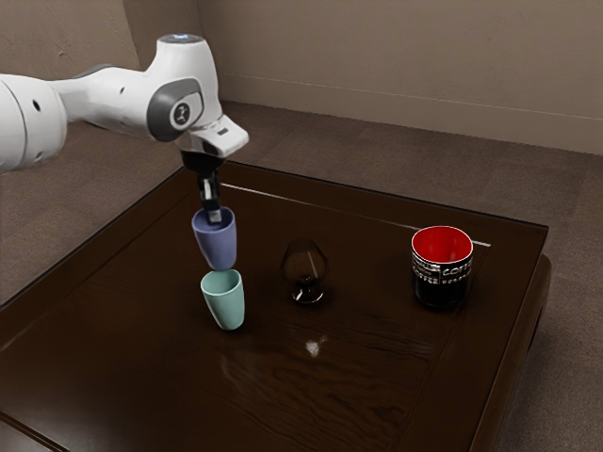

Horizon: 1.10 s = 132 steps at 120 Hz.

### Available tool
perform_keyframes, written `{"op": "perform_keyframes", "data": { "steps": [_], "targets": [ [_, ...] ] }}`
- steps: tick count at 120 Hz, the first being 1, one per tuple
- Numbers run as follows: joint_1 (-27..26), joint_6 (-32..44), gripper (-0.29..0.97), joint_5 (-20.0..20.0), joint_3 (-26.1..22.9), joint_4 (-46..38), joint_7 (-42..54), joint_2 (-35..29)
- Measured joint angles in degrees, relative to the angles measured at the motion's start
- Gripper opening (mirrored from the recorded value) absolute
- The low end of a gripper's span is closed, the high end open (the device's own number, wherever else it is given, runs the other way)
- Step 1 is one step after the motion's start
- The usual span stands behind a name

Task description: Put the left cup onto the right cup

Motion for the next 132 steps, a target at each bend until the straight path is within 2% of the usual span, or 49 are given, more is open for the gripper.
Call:
{"op": "perform_keyframes", "data": {
  "steps": [71, 101, 120, 132],
  "targets": [
    [-0.9, -1.0, -0.11, -0.3, -0.1, -4.6, -2.7, 0.2],
    [-1.7, 1.0, -0.1, 1.7, -0.1, -3.8, -2.9, 3.0],
    [-1.8, 1.4, 0.25, 1.9, -0.1, -3.8, -2.9, 2.5],
    [-1.8, 1.3, 0.41, 1.9, -0.1, -3.8, -2.9, 1.5]
  ]
}}
